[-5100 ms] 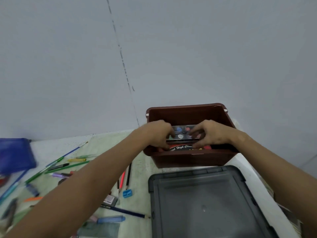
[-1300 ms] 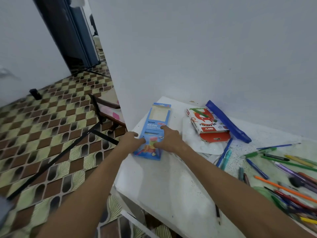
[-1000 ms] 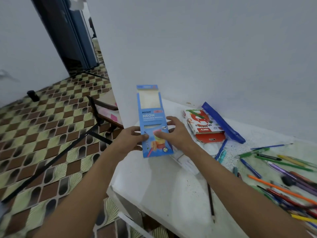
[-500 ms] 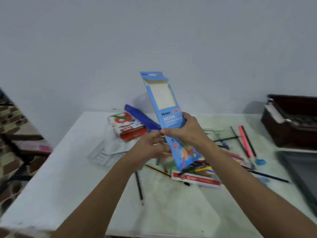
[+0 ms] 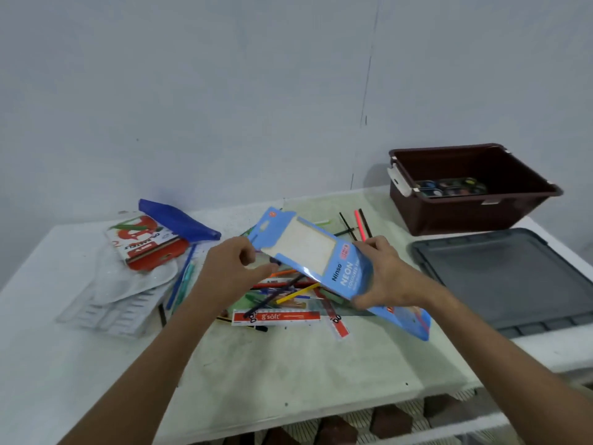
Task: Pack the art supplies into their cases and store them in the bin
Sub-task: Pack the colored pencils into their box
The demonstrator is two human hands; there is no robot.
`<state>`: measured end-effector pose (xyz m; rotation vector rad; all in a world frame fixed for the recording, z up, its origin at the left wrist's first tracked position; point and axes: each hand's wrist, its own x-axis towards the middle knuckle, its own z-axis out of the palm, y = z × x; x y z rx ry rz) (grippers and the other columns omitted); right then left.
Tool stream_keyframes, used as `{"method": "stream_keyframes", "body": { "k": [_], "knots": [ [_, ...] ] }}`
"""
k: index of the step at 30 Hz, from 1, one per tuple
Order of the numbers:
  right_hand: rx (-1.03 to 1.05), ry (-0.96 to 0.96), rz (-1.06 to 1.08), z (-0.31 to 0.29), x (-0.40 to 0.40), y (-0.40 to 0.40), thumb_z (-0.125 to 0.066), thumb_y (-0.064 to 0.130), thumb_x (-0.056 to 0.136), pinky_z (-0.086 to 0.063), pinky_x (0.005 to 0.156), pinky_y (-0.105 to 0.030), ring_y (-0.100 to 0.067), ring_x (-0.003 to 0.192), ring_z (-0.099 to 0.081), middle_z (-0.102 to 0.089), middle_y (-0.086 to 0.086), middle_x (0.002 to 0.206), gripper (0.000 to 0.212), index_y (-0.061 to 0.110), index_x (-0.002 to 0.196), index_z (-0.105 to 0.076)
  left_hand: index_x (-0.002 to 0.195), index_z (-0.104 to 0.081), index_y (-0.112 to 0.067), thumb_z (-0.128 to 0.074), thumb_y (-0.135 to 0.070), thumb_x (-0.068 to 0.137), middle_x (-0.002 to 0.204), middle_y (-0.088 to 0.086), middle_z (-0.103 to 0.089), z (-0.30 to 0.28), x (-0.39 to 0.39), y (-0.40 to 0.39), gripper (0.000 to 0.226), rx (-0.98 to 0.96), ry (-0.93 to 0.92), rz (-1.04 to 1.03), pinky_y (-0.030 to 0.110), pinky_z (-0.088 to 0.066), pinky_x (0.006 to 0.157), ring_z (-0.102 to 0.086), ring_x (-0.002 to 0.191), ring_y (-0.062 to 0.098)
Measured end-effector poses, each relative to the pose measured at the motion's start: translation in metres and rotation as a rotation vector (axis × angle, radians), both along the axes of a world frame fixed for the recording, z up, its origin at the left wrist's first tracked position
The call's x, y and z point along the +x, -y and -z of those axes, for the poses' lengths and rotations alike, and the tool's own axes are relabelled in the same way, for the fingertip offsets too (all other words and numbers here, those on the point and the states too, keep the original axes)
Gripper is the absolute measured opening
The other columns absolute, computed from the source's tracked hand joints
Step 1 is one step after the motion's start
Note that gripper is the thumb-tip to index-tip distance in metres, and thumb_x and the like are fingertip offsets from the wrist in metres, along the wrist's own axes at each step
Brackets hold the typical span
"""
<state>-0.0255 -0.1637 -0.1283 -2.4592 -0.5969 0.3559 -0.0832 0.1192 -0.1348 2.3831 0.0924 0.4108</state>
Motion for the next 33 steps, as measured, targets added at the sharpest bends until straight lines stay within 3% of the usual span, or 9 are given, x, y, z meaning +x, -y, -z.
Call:
{"method": "stream_keyframes", "body": {
  "k": [3,6,8,11,14,18,27,30,33],
  "knots": [
    [-0.022,-0.036,-0.068,0.004,-0.013,0.022,-0.081,0.033,0.056,-0.052,0.061,-0.017,-0.012,0.111,-0.037,-0.024,0.01,0.116,0.096,0.022,0.138,-0.031,0.076,-0.046,-0.019,-0.085,-0.051,0.057,0.08,-0.004,-0.042,0.005,-0.017,0.003,0.054,0.181,0.112,0.021,0.024,-0.03,0.059,-0.036,0.071,0.011],
    [-0.086,-0.028,-0.169,0.011,-0.029,0.034,-0.079,0.039,0.053,-0.044,0.093,-0.028,-0.011,0.116,-0.032,-0.022,0.013,0.116,0.104,0.026,0.142,-0.026,0.092,-0.045,-0.02,-0.071,-0.06,0.053,0.096,-0.003,-0.038,0.011,-0.046,0.011,0.062,0.266,0.136,0.014,0.031,-0.034,0.07,-0.038,0.087,0.017],
    [-0.114,-0.046,-0.248,0.017,-0.041,0.037,-0.078,0.041,0.053,-0.037,0.101,-0.027,-0.009,0.117,-0.03,-0.022,0.012,0.117,0.109,0.024,0.145,-0.024,0.119,-0.043,-0.027,-0.069,-0.068,0.053,0.121,-0.002,-0.038,0.023,-0.067,0.011,0.082,0.262,-0.039,0.095,0.04,-0.039,0.087,-0.041,0.111,0.021],
    [-0.166,-0.076,-0.357,0.029,-0.055,0.034,-0.079,0.04,0.054,-0.032,0.105,-0.027,-0.007,0.122,-0.023,-0.021,0.013,0.123,0.114,0.024,0.149,-0.018,0.147,-0.01,-0.043,-0.065,-0.081,0.057,0.154,-0.014,-0.007,0.037,-0.092,0.011,0.111,0.311,-0.39,0.309,0.044,-0.019,0.114,-0.009,0.144,0.014],
    [-0.194,-0.091,-0.411,0.041,-0.063,0.029,-0.078,0.043,0.053,-0.029,0.111,-0.034,-0.005,0.128,-0.016,-0.016,0.017,0.13,0.117,0.025,0.15,-0.014,0.147,0.003,-0.044,-0.065,-0.078,0.063,0.155,-0.021,-0.001,0.042,-0.108,0.017,0.113,0.333,-0.549,0.359,0.039,-0.008,0.118,0.0,0.142,0.002],
    [-0.164,-0.082,-0.414,0.055,-0.069,0.029,-0.081,0.038,0.058,-0.019,0.108,-0.021,-0.002,0.13,-0.011,-0.013,0.021,0.134,0.117,0.027,0.152,-0.011,0.149,-0.007,-0.041,-0.063,-0.083,0.059,0.151,-0.019,-0.011,0.054,-0.118,0.019,0.114,0.378,-0.563,0.34,0.038,-0.01,0.115,-0.009,0.14,0.006],
    [-0.101,0.017,-0.359,0.064,-0.056,0.042,-0.077,0.037,0.065,-0.009,0.106,-0.015,0.003,0.132,-0.008,-0.017,0.013,0.149,0.106,0.021,0.151,-0.018,0.148,-0.021,-0.037,-0.052,-0.09,0.057,0.136,-0.009,-0.026,0.06,-0.099,0.037,0.11,0.287,-0.471,0.14,0.042,-0.022,0.109,-0.022,0.129,0.014],
    [-0.096,0.022,-0.395,0.067,-0.051,0.045,-0.077,0.038,0.066,-0.01,0.106,-0.016,0.0,0.134,-0.009,-0.017,0.013,0.149,0.105,0.02,0.151,-0.018,0.14,-0.042,-0.027,-0.044,-0.083,0.07,0.12,-0.003,-0.041,0.051,-0.079,0.036,0.089,0.232,-0.328,0.028,0.041,-0.034,0.102,-0.037,0.115,0.016],
    [-0.088,0.048,-0.415,0.069,-0.046,0.049,-0.077,0.038,0.067,-0.01,0.107,-0.017,-0.002,0.136,-0.009,-0.017,0.012,0.15,0.104,0.019,0.151,-0.019,0.131,-0.055,-0.017,-0.052,-0.049,0.09,0.115,0.007,-0.05,0.045,-0.047,0.035,0.052,0.299,-0.281,-0.049,0.042,-0.04,0.098,-0.046,0.111,0.024]
  ]
}}
